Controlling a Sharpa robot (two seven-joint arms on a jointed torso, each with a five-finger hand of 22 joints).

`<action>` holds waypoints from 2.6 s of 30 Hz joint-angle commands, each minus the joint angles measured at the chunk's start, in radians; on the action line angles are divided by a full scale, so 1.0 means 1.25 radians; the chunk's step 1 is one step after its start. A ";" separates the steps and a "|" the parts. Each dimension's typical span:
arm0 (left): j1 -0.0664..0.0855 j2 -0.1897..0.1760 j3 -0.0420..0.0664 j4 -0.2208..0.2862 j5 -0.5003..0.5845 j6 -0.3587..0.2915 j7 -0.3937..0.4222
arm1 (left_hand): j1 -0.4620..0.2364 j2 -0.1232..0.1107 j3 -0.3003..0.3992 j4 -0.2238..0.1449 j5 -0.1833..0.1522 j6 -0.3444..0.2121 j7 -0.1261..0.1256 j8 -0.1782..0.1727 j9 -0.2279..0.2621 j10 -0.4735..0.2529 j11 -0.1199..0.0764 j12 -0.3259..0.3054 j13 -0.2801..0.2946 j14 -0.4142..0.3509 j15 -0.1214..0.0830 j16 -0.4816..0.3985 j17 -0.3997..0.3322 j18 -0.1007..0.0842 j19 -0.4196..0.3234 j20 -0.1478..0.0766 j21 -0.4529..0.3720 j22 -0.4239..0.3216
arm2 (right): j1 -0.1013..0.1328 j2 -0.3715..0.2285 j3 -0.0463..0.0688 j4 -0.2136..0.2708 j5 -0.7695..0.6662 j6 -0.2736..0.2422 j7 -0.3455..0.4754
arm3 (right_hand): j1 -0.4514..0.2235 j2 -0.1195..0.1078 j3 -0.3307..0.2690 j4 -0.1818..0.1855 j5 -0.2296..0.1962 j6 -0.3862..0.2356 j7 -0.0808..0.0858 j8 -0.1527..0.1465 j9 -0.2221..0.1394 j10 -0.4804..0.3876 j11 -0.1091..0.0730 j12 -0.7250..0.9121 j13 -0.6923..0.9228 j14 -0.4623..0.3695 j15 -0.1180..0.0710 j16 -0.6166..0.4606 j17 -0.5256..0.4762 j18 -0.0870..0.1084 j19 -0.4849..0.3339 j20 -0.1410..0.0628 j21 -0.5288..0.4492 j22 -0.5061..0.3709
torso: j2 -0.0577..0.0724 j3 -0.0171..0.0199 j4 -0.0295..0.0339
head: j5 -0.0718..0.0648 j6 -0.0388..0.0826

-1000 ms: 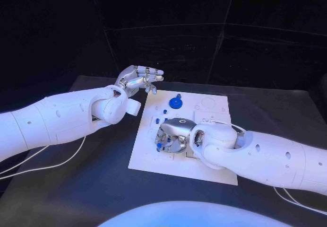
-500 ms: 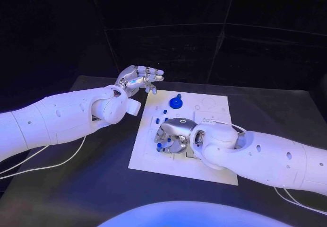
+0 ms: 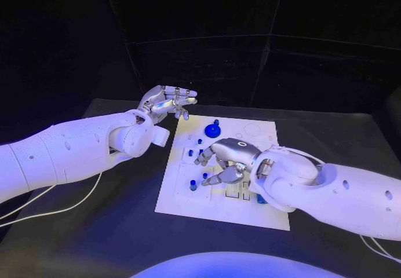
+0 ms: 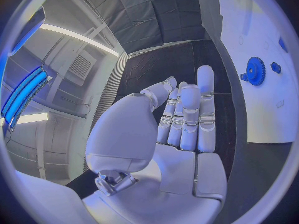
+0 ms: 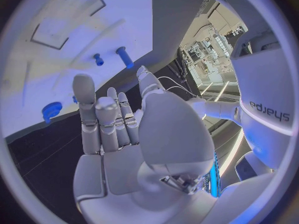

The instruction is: Assemble the parts on the task board

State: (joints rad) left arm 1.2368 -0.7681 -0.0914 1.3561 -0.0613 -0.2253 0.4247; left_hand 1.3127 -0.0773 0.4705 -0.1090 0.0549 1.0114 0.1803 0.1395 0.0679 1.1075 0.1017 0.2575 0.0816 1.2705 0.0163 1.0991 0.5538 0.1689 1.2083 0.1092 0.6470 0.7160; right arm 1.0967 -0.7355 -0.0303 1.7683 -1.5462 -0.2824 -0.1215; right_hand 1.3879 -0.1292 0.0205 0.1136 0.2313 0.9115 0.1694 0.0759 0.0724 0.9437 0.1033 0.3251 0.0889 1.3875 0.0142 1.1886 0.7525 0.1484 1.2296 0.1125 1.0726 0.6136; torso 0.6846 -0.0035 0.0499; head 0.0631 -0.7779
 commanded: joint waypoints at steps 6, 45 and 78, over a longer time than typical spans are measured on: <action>0.000 -0.003 0.000 0.001 0.001 0.010 0.001 | 0.001 0.006 -0.005 -0.001 -0.002 -0.004 0.000 0.000 -0.001 -0.006 0.001 0.003 0.000 -0.007 -0.002 -0.004 -0.002 0.011 -0.004 0.002 -0.004 -0.001 | 0.038 -0.144 0.002 0.049 0.320 -0.060 0.016 | 0.002 0.041 -0.004 0.016 0.025 0.092 -0.026 0.041 0.011 0.205 -0.041 0.131 0.047 0.070 -0.031 0.096 0.173 -0.017 0.092 -0.019 0.109 0.177 | -0.009 -0.0049 -0.0063 | -0.040 0.011; -0.003 -0.019 -0.003 0.010 0.002 0.009 0.001 | 0.000 0.006 -0.006 0.000 -0.002 -0.003 0.000 0.001 0.000 -0.006 0.001 0.004 0.000 -0.007 -0.002 -0.004 -0.002 0.011 -0.005 0.002 -0.004 -0.001 | -0.028 -0.270 -0.004 0.107 0.080 0.085 -0.376 | -0.162 0.031 -0.163 0.144 0.023 0.079 -0.075 0.252 0.056 0.357 -0.085 0.792 0.850 0.110 -0.069 0.227 0.441 -0.046 0.155 -0.061 0.212 0.354 | -0.017 -0.0071 -0.0212 | -0.118 -0.003; -0.003 -0.024 -0.003 0.011 0.008 0.013 -0.004 | -0.002 0.007 -0.008 0.002 -0.002 -0.003 0.000 0.001 0.000 -0.007 0.001 0.006 0.000 -0.007 -0.001 -0.004 -0.002 0.011 -0.005 0.003 -0.005 -0.002 | -0.067 -0.191 -0.008 0.056 0.065 0.139 -0.397 | -0.142 0.066 -0.150 0.141 0.108 0.054 -0.077 0.302 0.077 0.345 -0.086 0.773 0.844 0.110 -0.070 0.230 0.456 -0.049 0.154 -0.063 0.218 0.369 | -0.016 -0.0075 -0.0200 | -0.107 -0.013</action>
State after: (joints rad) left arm 1.2318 -0.7975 -0.0956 1.3679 -0.0559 -0.2222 0.4184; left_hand 1.3127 -0.0773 0.4679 -0.1063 0.0549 1.0114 0.1803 0.1395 0.0679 1.1076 0.1018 0.2574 0.0816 1.2668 0.0127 1.0991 0.5516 0.1688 1.2083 0.1092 0.6470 0.7155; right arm 1.0209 -0.9766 -0.0337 1.8437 -1.4539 -0.1201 -0.5997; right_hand 1.2048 -0.0659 -0.1721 0.2894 0.3444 0.9854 0.0748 0.4475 0.1702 1.3802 -0.0044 1.2972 1.1449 1.4668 -0.0699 1.4735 1.3081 0.0925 1.4191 0.0303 1.3428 1.0748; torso 0.6643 -0.0124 0.0243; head -0.0715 -0.7934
